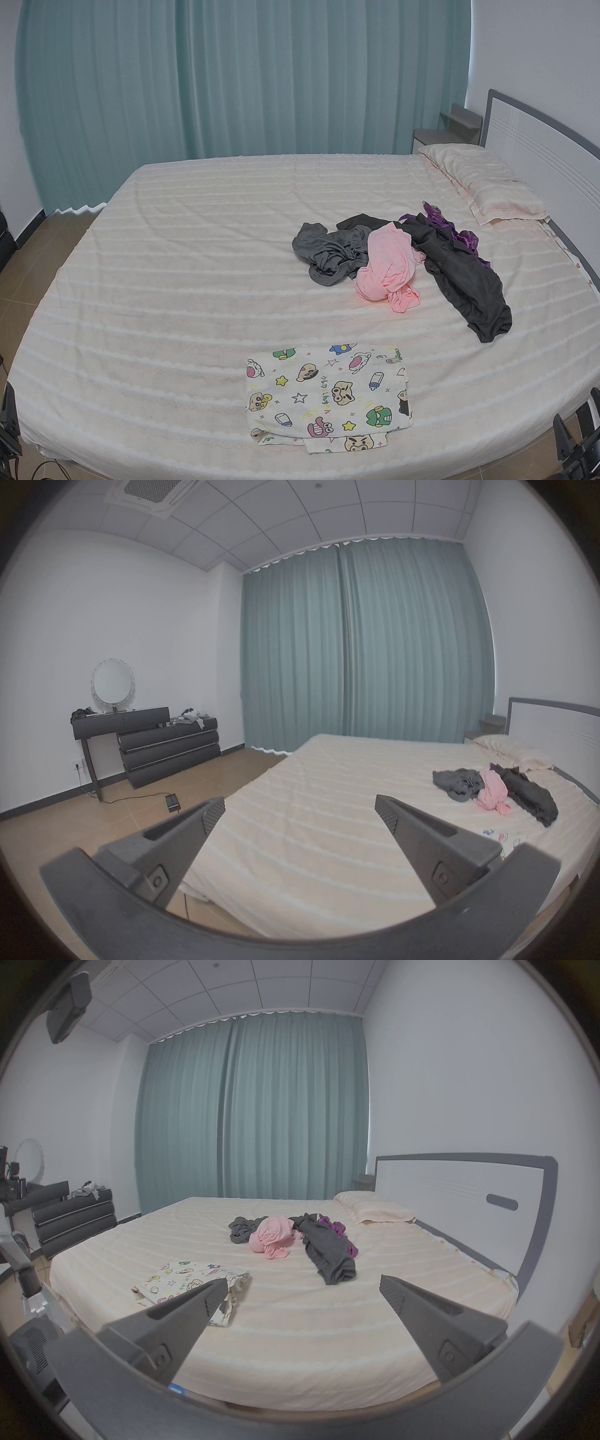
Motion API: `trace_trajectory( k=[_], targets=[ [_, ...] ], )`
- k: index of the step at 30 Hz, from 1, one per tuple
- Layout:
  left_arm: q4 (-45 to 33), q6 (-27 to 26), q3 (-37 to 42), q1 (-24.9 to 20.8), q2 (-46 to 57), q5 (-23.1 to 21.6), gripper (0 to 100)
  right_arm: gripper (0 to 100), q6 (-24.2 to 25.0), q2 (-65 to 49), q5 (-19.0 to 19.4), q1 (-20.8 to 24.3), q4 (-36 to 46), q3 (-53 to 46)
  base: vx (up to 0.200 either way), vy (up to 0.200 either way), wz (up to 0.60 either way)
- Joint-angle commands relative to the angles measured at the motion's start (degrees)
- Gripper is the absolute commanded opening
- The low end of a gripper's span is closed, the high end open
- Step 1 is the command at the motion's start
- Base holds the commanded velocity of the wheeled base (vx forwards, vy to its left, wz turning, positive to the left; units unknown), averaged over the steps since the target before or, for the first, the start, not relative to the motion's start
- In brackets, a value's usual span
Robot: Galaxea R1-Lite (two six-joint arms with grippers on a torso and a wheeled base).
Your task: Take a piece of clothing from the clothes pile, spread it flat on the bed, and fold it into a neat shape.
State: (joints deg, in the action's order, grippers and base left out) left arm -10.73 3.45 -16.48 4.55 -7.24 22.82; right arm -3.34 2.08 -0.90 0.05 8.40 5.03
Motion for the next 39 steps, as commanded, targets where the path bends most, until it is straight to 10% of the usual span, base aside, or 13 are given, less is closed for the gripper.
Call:
trace_trajectory(
  k=[1, 5, 12, 17, 30, 35, 39],
  targets=[
    [18.2, -0.5, 7.5, 0.4, 1.3, -0.1, 100, 100, -2.8, -2.1, -3.7, -0.1, -5.6, -2.3, 0.000, 0.000, 0.00],
    [31.6, -7.0, 16.5, 0.4, 1.3, -0.4, 100, 100, -5.8, -2.1, -3.1, -0.1, -10.2, -4.1, 0.000, 0.000, 0.00],
    [22.9, -4.7, 16.5, 0.4, 1.3, -2.3, 100, 100, -8.1, -2.1, 2.1, -0.1, -10.6, -4.2, 0.000, 0.000, 0.00],
    [14.4, 0.6, 16.5, 0.4, 1.4, -7.7, 100, 100, -0.9, -2.1, 4.7, -0.1, -9.0, -3.8, 0.000, 0.000, 0.00],
    [11.0, -1.6, 16.5, 0.3, 1.3, -19.7, 100, 100, 3.1, -2.1, 2.0, -0.1, -7.0, -3.1, 0.000, 0.000, 0.00],
    [11.0, -2.9, 16.5, 0.3, 1.3, -19.9, 100, 100, 3.3, -2.1, 12.0, -0.1, -7.1, -3.1, 0.000, 0.000, 0.00],
    [10.9, -2.4, 16.5, 0.3, 1.3, -19.9, 100, 100, 3.3, -2.1, 12.4, -0.1, -7.0, -3.0, 0.000, 0.000, 0.00]
  ],
)
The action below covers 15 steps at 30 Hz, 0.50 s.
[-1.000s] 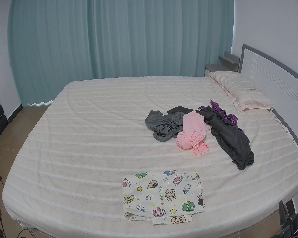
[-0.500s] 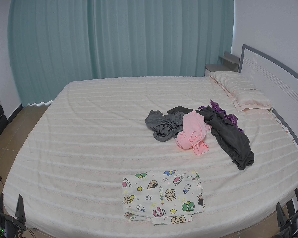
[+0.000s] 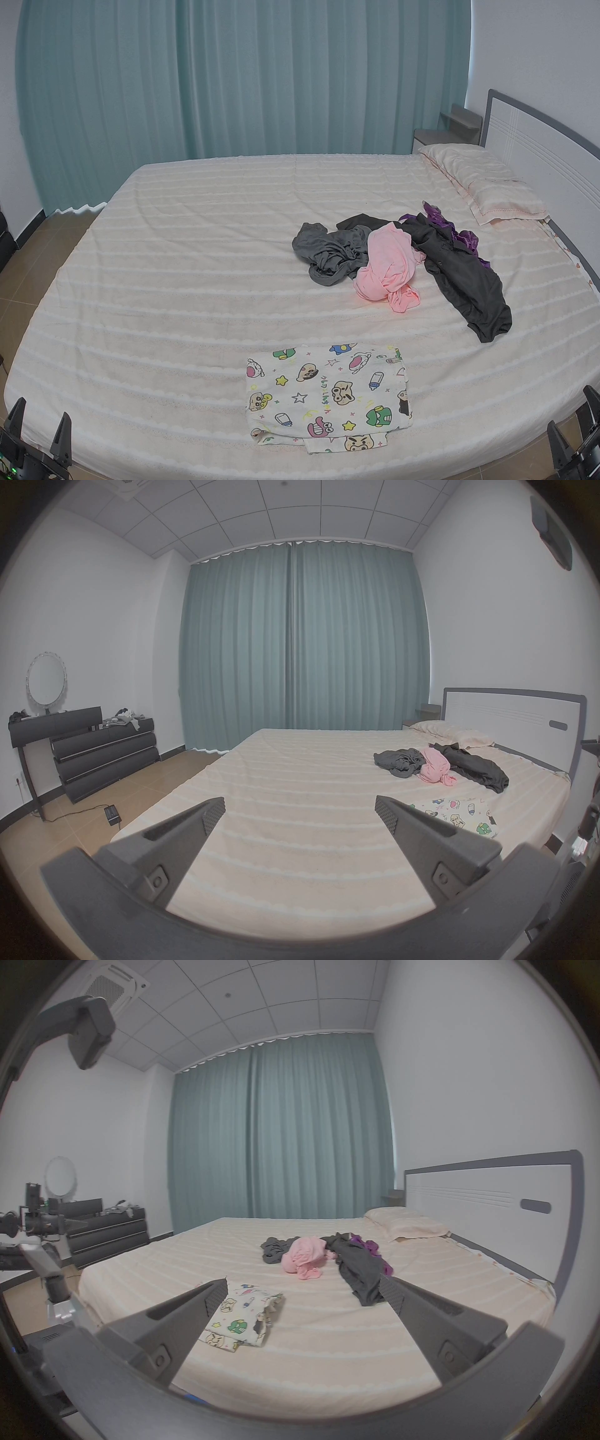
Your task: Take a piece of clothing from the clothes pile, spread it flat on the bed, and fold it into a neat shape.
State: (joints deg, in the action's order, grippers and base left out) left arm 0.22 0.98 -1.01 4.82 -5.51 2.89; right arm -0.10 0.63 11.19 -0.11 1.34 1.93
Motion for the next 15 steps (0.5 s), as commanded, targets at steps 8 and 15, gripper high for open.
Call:
trace_trajectory(
  k=[8, 15],
  targets=[
    [0.0, -0.4, 1.0, 0.0, -0.5, -0.2, 100, 100, 0.1, -0.6, 0.3, 0.0, 0.2, 0.1, 0.000, 0.000, 0.00],
    [0.0, -0.5, 1.0, 0.0, -0.5, -0.2, 100, 100, 0.3, -0.6, 0.4, 0.0, 0.1, 0.1, 0.000, 0.000, 0.00]
  ],
)
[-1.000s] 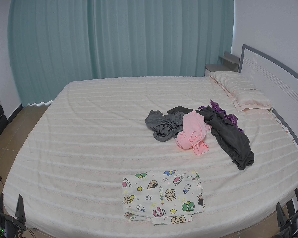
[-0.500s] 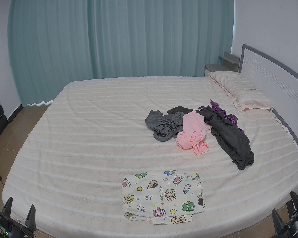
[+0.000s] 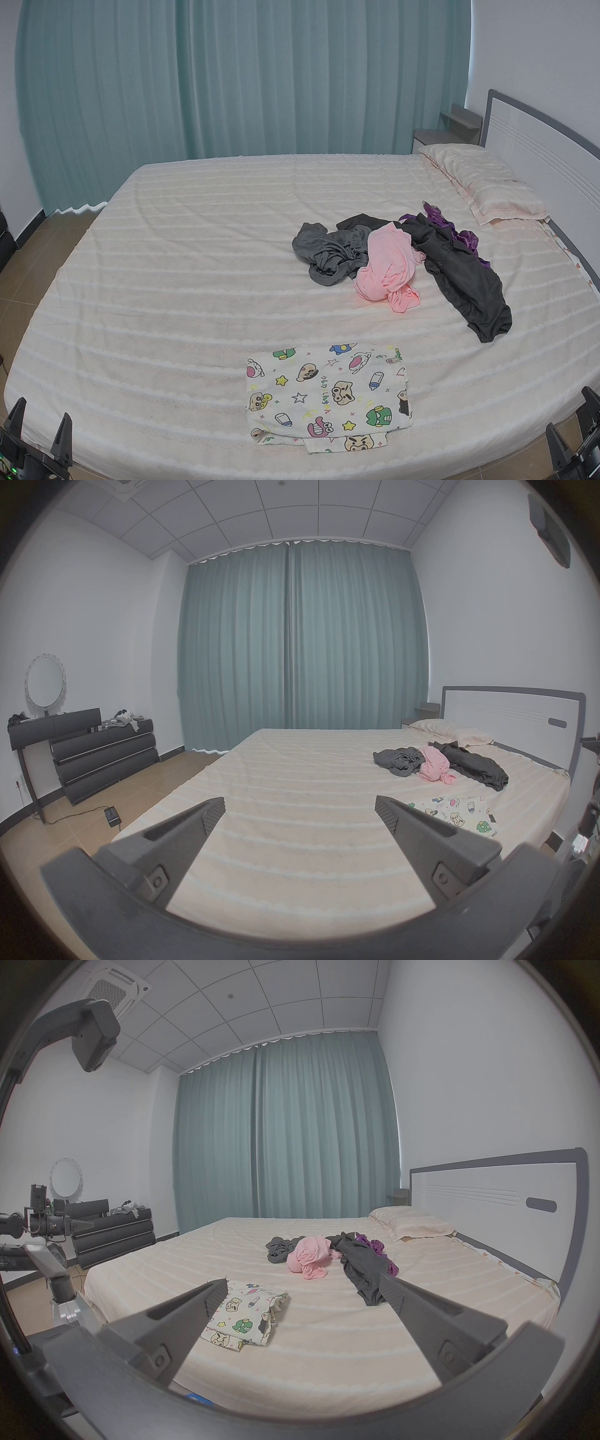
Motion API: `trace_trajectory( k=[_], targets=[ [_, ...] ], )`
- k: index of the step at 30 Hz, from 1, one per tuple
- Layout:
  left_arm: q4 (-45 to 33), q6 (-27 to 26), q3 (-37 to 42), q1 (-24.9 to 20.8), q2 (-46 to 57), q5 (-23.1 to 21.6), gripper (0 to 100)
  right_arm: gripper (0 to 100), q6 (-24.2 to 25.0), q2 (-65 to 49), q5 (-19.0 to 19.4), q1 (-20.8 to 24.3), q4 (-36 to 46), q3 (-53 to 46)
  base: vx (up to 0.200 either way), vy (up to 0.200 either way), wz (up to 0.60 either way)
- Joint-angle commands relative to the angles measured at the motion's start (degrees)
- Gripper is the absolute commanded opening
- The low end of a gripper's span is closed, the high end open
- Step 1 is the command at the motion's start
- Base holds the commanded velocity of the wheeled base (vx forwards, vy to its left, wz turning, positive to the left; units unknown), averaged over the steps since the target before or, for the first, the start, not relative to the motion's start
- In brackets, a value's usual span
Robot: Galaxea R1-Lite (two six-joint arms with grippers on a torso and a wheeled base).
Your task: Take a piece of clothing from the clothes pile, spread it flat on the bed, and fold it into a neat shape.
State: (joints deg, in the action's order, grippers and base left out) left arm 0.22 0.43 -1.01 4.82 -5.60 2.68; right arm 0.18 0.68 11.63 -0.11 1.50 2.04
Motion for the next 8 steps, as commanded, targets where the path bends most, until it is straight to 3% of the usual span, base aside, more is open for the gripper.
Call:
trace_trajectory(
  k=[1, 8],
  targets=[
    [0.0, 0.0, 1.0, 0.0, -0.4, 0.0, 100, 100, 0.0, -0.7, 0.0, 0.0, -0.1, 0.0, 0.000, 0.000, 0.00],
    [0.0, 0.0, 1.0, 0.0, -0.4, 0.0, 100, 100, -0.1, -0.7, 0.1, 0.0, 0.0, 0.0, 0.000, 0.000, 0.00]
  ],
)
